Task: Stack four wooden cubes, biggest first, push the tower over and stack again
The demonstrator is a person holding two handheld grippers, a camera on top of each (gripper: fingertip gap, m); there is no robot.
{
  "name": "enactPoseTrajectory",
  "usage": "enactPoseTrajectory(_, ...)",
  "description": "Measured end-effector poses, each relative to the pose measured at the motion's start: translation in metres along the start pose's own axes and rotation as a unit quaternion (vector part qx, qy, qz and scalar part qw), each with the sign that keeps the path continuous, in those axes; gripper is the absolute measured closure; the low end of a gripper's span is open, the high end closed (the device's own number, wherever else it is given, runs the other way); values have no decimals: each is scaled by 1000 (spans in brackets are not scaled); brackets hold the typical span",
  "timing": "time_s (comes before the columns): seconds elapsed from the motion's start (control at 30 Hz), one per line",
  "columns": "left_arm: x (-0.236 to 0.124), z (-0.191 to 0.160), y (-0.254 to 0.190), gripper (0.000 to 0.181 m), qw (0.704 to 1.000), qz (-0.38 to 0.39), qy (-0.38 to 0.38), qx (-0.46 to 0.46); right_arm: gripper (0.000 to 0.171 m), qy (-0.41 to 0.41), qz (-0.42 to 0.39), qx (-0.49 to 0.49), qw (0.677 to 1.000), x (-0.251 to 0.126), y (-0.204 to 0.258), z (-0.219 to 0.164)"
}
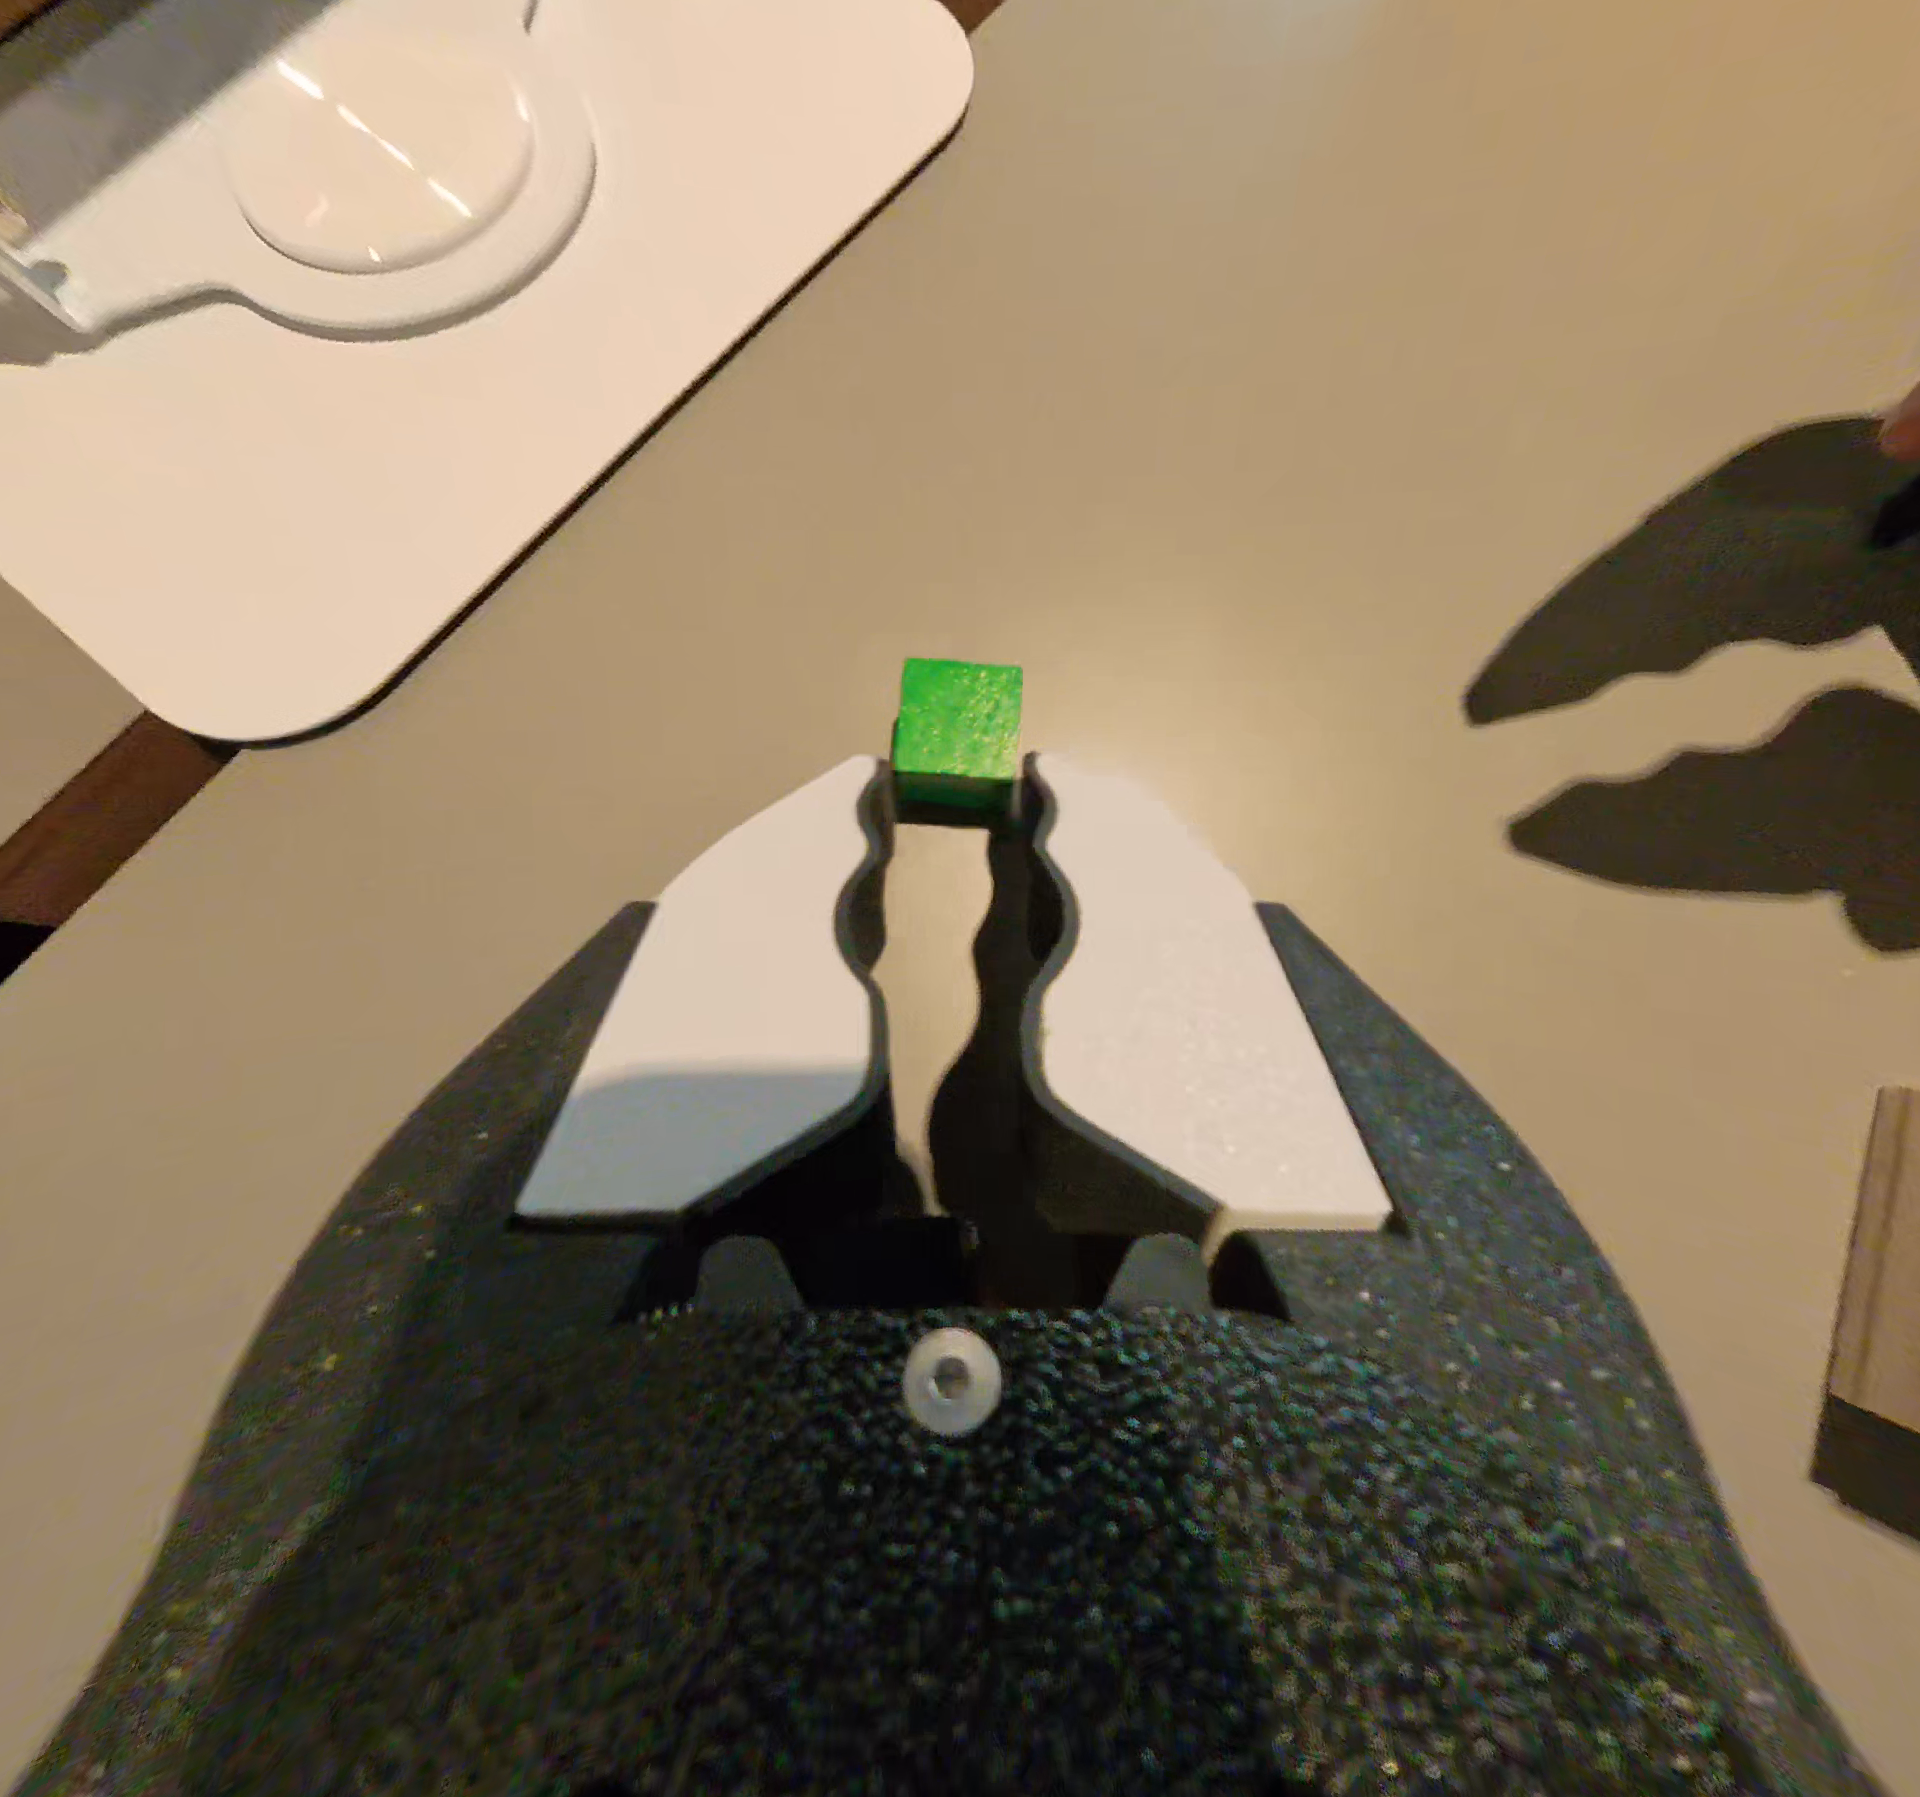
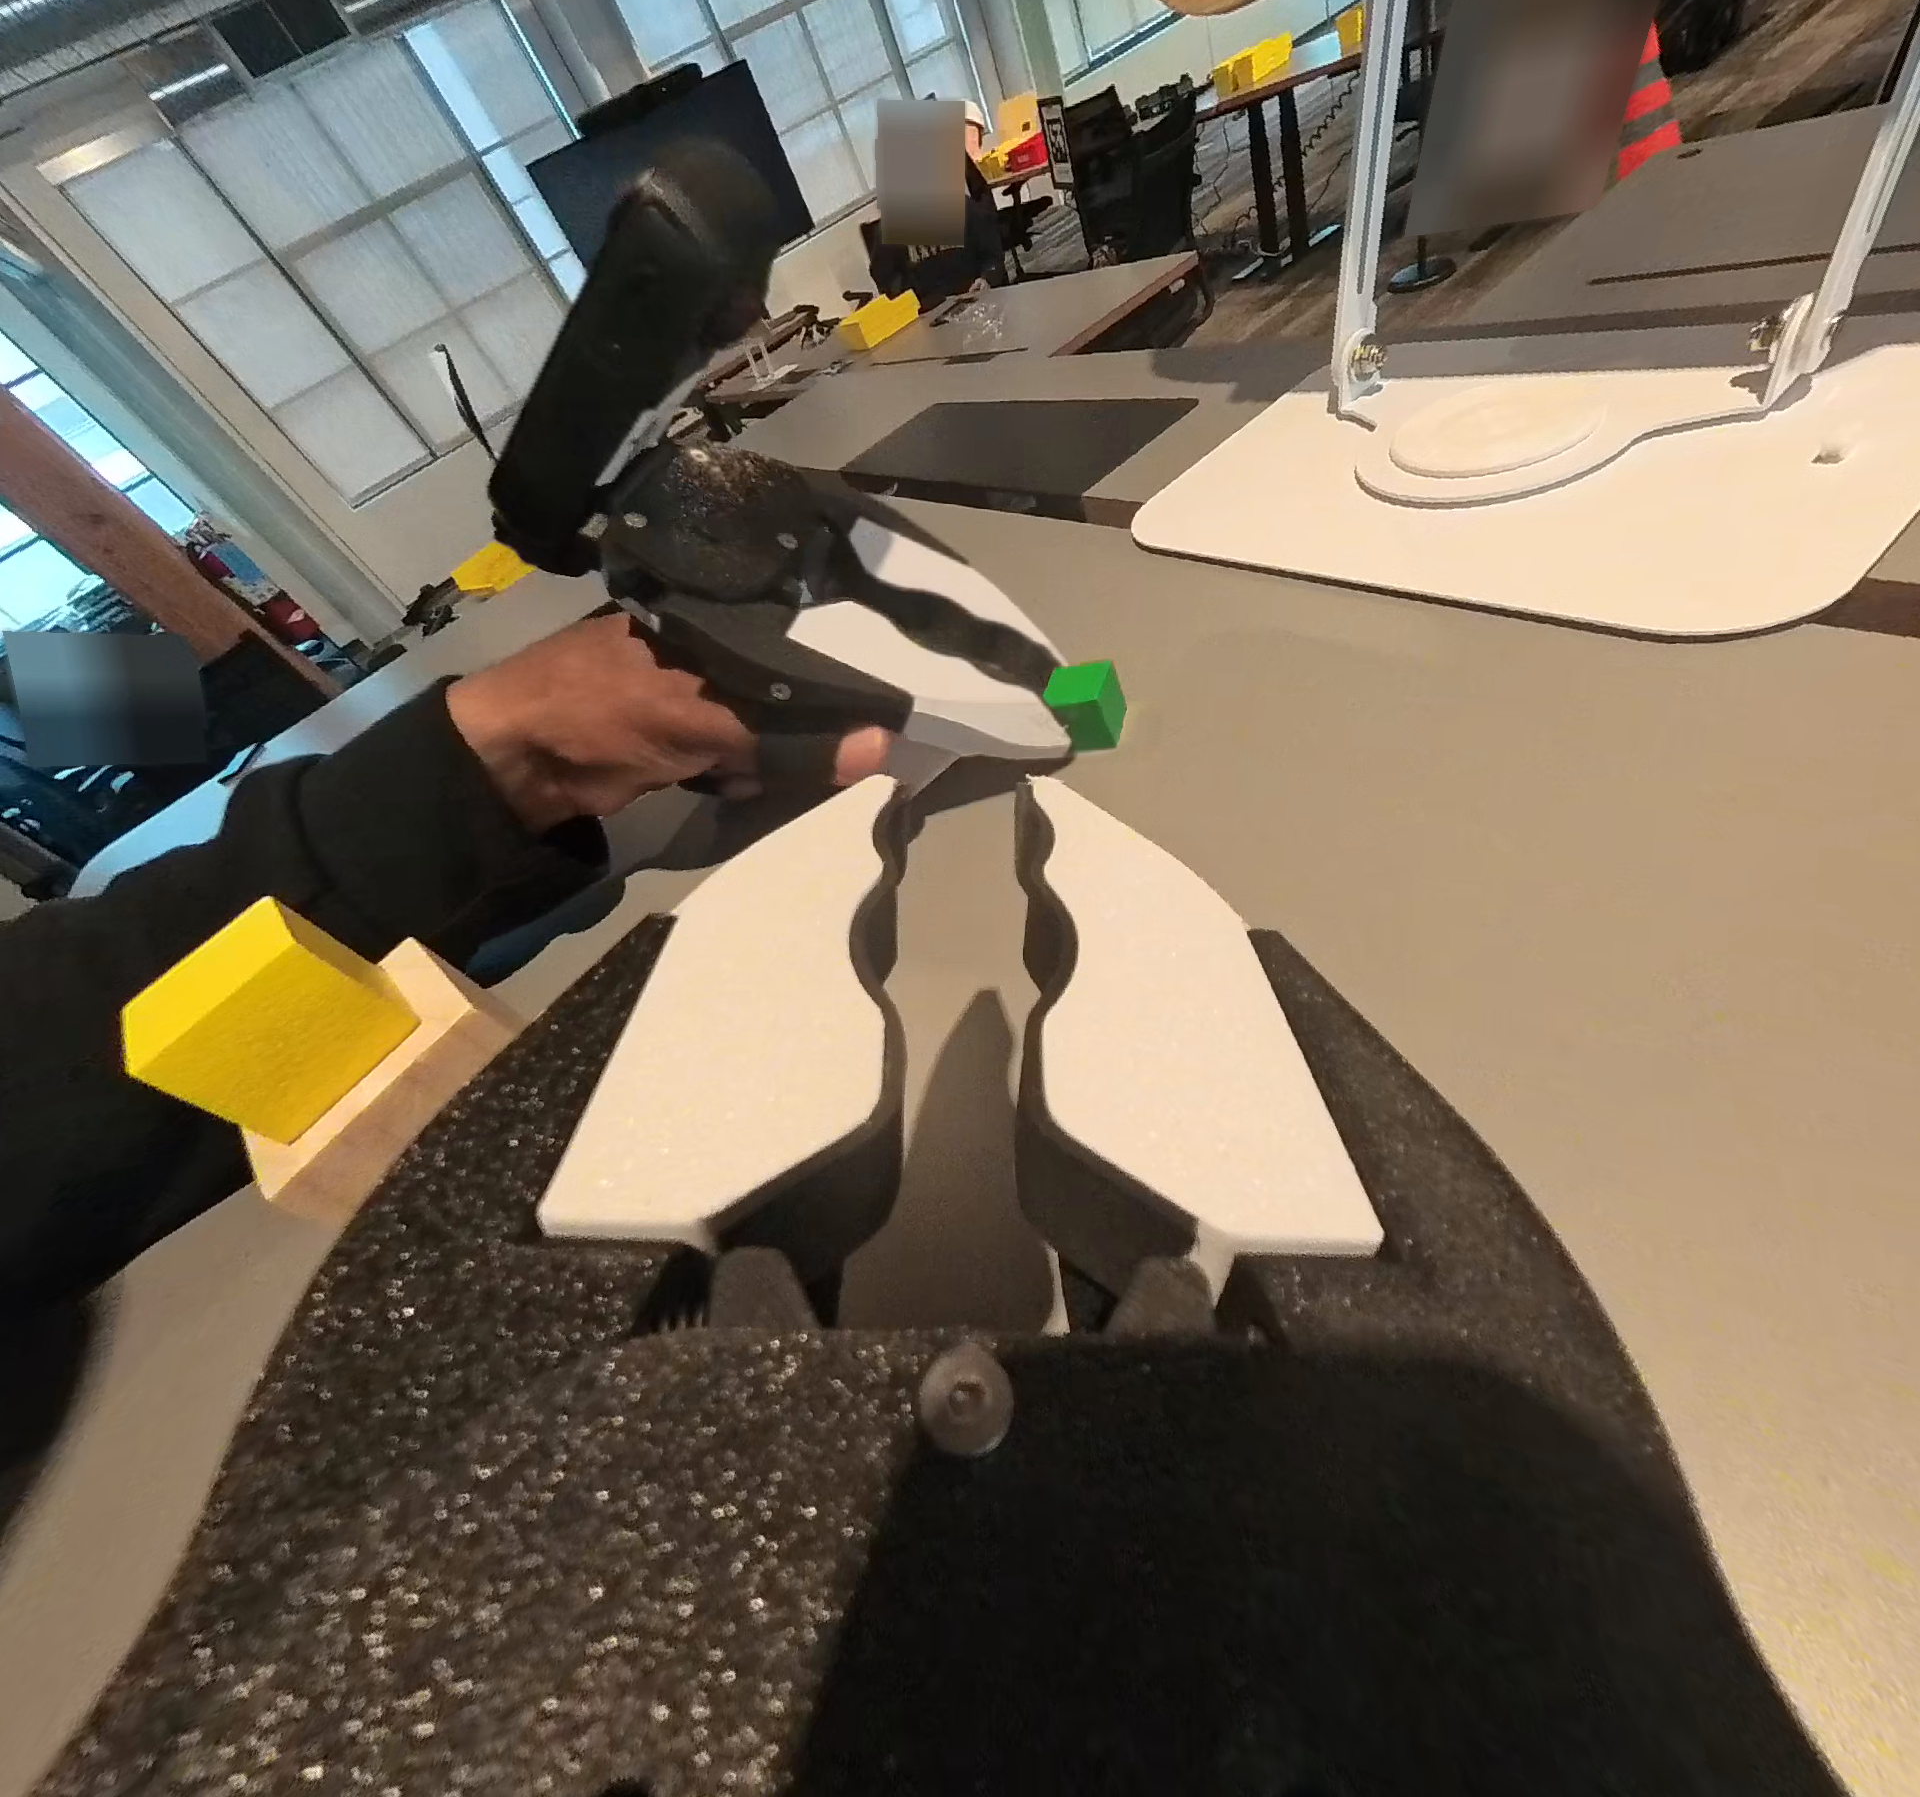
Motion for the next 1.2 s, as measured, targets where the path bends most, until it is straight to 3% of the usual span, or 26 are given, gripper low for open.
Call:
enactPoseTrajectory(0.03, 0, 0, -1, 161, 1000, 2, 0, 6, 152, 0, 0, 0, 1000, 0, 0, 0)
enactPoseTrajectory(0.2, -8, -2, -14, 161, 999, 7, -18, 34, 152, 0, 0, 0, 1000, 0, 0, 0)
enactPoseTrajectory(0.33, -29, -6, -32, 161, 996, -55, -68, 14, 152, -1, 0, -1, 1000, -1, 1, 0)
enactPoseTrajectory(0.5, -90, 11, -57, 161, 986, -102, -129, -5, 152, -1, 0, -2, 1000, -1, 1, 0)
enactPoseTrajectory(0.7, -158, 38, -107, 161, 980, -118, -147, 68, 152, 1, -1, -2, 1000, 0, 0, 0)
enactPoseTrajectory(0.87, -163, 40, -137, 161, 976, -144, -112, 116, 152, 3, -1, -3, 1000, 0, 1, -1)
enactPoseTrajectory(1.2, -148, 35, -144, 161, 982, -133, -52, 128, 152, 3, -1, -3, 1000, 1, 1, -1)
Point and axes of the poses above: each gripper's, where its closed fingertips meet, x out along the fingers, z out of its top, y = z × x across the jaws, the point moved 7 cm from there along -x, back along the fingers, and after that the axes turned 5 degrees about x, right-handed, at the moved point
